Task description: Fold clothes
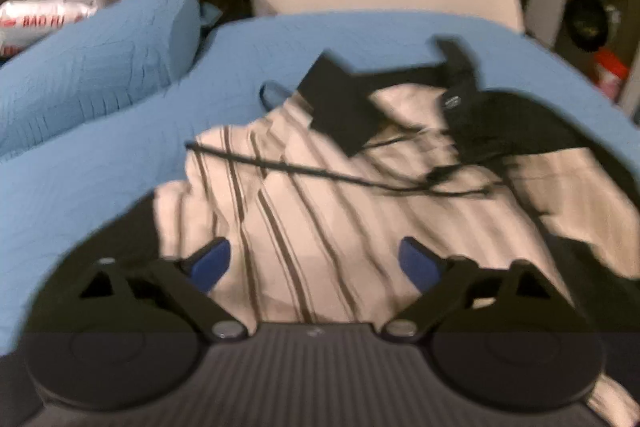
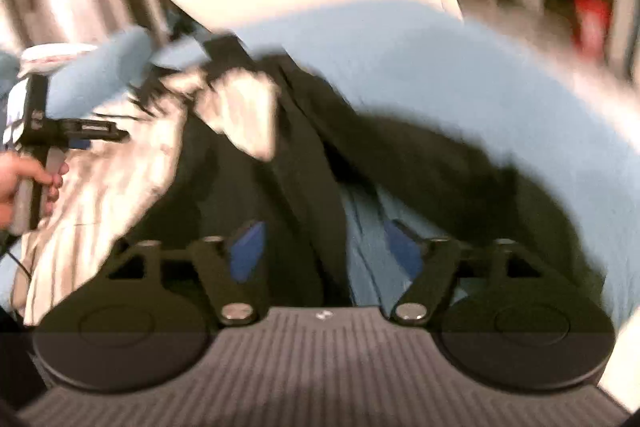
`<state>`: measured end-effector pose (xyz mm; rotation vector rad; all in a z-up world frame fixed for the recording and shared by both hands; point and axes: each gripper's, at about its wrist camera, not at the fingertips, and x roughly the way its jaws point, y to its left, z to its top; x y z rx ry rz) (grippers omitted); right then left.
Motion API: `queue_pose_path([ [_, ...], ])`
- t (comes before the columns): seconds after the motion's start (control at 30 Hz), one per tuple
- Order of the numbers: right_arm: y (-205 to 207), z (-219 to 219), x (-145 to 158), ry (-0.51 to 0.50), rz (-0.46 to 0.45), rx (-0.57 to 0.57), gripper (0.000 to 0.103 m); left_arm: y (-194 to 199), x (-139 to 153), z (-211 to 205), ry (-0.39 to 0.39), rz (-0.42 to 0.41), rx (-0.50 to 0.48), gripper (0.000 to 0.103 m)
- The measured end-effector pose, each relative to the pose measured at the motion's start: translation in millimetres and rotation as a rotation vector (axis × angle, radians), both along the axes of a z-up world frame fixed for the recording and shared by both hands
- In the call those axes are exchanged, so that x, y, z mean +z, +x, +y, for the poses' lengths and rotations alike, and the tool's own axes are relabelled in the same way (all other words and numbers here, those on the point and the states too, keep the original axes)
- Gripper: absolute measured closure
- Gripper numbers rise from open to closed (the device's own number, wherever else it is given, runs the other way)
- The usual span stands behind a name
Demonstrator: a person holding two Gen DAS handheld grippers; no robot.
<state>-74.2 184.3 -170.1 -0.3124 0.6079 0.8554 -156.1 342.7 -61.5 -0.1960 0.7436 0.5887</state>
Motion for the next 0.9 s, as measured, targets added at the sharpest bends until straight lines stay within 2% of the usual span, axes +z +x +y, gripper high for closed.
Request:
queue_pose_path([
  [0.07,-31,18,-7,-0.046,-0.142,0.162,0.014,-33,26,-18,0.005,-0.014,-0.014,0.000],
  [0.2,-92,53,-20,-0.139,-0.425,0.485,0.014,-86,60,-42,0.015,-0.009,0.035,0.000],
  [0.3,-137,79,-30,-0.208,-0.638,0.727,0.014,-105,68,-52,0.030,0.059,0.042,0.000],
  [0.37,-168,97,-37,-0.254,-0.779,0.888,0.014,-123,65,-63,0.023,0.137,0.007,0.000],
  [0.43,-171,115,-46,-0.282,-0.826,0.929,0.016,-139,59,-72,0.019,0.166,-0.012,0.000],
  [0.47,-164,127,-42,-0.253,-0.777,0.914,0.026,-147,56,-78,0.017,0.166,-0.025,0.000],
  [0.5,-158,132,-35,-0.234,-0.720,0.892,0.076,-153,51,-86,0.014,0.164,-0.063,0.000],
  [0.53,-142,140,-17,-0.173,-0.582,0.825,0.094,-159,46,-94,0.013,0.162,-0.102,0.000],
  [0.57,-122,148,6,-0.091,-0.411,0.736,0.094,-160,40,-105,0.034,0.167,-0.163,0.000],
  [0.6,-106,149,25,-0.001,-0.296,0.678,0.094,-161,34,-115,0.058,0.176,-0.221,0.000],
  [0.7,-85,143,59,0.133,-0.202,0.627,0.094,-141,13,-140,0.241,0.288,-0.287,0.001],
  [0.77,-77,138,76,0.171,-0.157,0.630,0.094,-122,5,-151,0.386,0.314,-0.277,0.003],
  [0.8,-72,139,80,0.167,-0.106,0.641,0.094,-113,2,-155,0.449,0.324,-0.272,0.006],
  [0.83,-69,139,81,0.161,-0.057,0.649,0.091,-110,4,-151,0.421,0.306,-0.280,0.016],
  [0.87,-60,137,81,0.161,0.061,0.649,0.091,-106,5,-146,0.394,0.287,-0.289,0.037],
  [0.9,-50,131,81,0.168,0.155,0.629,0.089,-103,7,-142,0.367,0.269,-0.297,0.054],
])
